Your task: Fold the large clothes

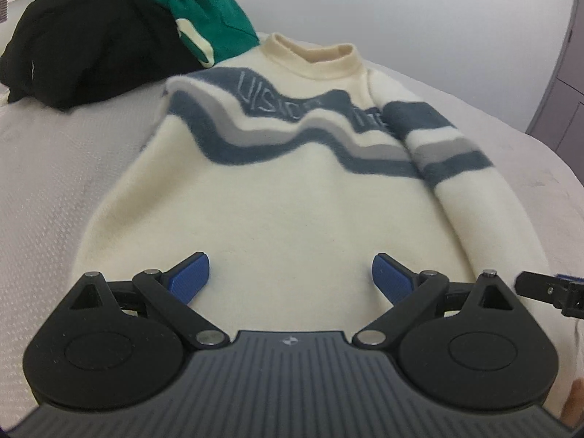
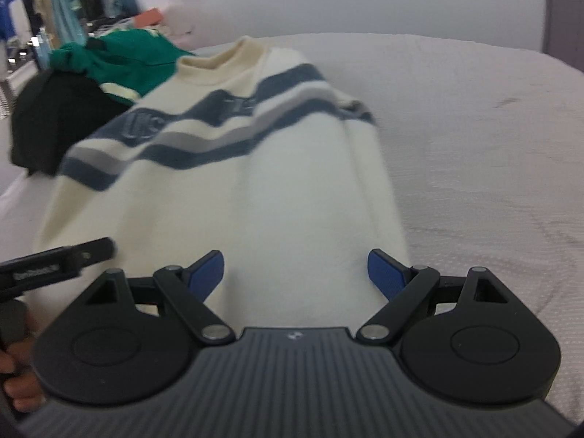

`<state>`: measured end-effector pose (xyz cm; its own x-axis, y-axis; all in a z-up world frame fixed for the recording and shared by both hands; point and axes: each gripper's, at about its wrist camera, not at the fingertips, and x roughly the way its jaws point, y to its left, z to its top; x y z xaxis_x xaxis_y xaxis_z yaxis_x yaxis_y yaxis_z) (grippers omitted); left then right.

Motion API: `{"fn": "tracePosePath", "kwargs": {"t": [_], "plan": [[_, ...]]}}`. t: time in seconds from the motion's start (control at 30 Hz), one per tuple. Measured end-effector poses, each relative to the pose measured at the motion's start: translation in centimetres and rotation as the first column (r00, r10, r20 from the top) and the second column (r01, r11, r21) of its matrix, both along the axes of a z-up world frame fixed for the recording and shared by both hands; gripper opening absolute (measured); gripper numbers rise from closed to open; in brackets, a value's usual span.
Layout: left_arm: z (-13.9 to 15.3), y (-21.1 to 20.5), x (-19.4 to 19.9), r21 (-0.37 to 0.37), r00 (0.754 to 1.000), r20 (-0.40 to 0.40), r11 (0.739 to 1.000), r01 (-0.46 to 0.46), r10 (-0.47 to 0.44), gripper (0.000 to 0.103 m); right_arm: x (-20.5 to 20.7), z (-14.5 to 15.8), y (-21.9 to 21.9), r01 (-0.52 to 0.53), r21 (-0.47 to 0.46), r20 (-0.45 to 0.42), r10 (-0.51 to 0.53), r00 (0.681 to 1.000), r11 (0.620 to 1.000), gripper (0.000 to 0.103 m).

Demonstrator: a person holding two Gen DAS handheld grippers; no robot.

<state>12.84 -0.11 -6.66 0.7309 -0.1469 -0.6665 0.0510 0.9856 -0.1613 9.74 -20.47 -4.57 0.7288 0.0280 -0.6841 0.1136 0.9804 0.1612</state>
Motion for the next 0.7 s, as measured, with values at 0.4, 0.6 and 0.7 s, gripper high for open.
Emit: {"fn": "tracePosePath", "kwargs": {"t": [0.4, 0.6, 0.7], "plan": [[0.2, 1.2, -0.1, -0.068, 0.999, 0.008, 0.997, -0.042, 0.043, 0.098, -0.6, 0.3, -1.8, 0.057, 0.051, -0.001, -0.057, 0.998, 0.997, 0.02], [0.4, 2.2, -0.4, -0.113, 0.998, 0.011, 0.992, -0.064, 0.066, 0.098, -0.9, 5.9, -5.5, 0.045, 0.076, 0.11, -0.053, 0.993, 0.996, 0.009], [0.5, 2.4, -0.2, -0.124, 0.997, 0.01, 0.99, -0.074, 0.076, 0.098, 0.6, 9.5, -9.1, 0.066, 0.026, 0.156, -0.069, 0.985, 0.998, 0.009]]}}
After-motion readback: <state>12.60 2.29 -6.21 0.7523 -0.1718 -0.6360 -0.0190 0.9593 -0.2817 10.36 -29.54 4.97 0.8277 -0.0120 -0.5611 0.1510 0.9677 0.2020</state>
